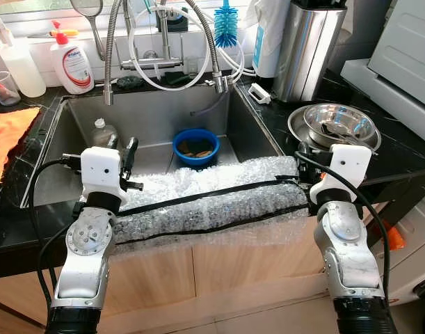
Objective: Kitchen organization
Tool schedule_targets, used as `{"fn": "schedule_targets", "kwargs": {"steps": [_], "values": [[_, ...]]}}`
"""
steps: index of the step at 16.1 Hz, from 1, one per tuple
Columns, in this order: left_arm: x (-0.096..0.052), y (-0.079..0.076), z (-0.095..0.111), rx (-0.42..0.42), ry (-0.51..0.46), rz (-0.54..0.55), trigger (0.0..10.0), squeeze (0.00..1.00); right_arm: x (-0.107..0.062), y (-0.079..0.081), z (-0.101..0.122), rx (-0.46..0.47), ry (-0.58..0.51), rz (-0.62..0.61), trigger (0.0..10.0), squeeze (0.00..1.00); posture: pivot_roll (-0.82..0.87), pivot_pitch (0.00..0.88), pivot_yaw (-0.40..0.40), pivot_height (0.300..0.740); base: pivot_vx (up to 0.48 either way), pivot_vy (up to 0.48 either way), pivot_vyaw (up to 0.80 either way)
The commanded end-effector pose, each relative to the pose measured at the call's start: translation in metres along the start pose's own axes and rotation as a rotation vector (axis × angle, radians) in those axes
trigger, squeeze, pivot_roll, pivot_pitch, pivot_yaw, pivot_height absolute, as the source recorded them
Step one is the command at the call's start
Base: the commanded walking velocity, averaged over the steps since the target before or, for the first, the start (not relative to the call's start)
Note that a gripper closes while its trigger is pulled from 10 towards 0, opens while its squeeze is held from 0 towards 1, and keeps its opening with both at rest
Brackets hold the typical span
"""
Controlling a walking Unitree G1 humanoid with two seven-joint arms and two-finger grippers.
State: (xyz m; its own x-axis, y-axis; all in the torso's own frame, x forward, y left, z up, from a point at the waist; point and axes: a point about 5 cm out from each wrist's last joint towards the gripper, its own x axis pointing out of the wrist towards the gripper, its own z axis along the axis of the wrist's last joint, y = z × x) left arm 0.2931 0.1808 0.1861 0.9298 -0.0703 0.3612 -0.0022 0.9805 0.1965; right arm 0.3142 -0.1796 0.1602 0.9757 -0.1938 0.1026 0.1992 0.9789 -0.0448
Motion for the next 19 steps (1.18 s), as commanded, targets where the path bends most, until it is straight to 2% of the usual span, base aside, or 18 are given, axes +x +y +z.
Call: {"fn": "schedule_targets", "kwargs": {"steps": [1, 10, 19], "values": [[-0.0002, -0.0013, -0.0010, 0.007, 0.007, -0.003, 10.0, 0.00, 0.0010, 0.0003, 0.0011, 0.001, -0.002, -0.005, 10.0, 0.00, -0.01, 0.000, -0.006, 0.740, 0.000, 0.000, 0.00], [0.0002, -0.0017, -0.0008, 0.006, 0.007, -0.003, 10.0, 0.00, 0.0029, -0.0035, 0.0033, 0.001, -0.012, -0.047, 10.0, 0.00, 0.00, 0.000, -0.006, 0.740, 0.000, 0.000, 0.00], [-0.0006, -0.0019, -0.0019, 0.007, 0.012, -0.002, 10.0, 0.00, 0.0025, 0.0041, 0.0071, 0.023, -0.036, 0.010, 10.0, 0.00, 0.00, 0.000, -0.007, 0.740, 0.000, 0.000, 0.00]]}}
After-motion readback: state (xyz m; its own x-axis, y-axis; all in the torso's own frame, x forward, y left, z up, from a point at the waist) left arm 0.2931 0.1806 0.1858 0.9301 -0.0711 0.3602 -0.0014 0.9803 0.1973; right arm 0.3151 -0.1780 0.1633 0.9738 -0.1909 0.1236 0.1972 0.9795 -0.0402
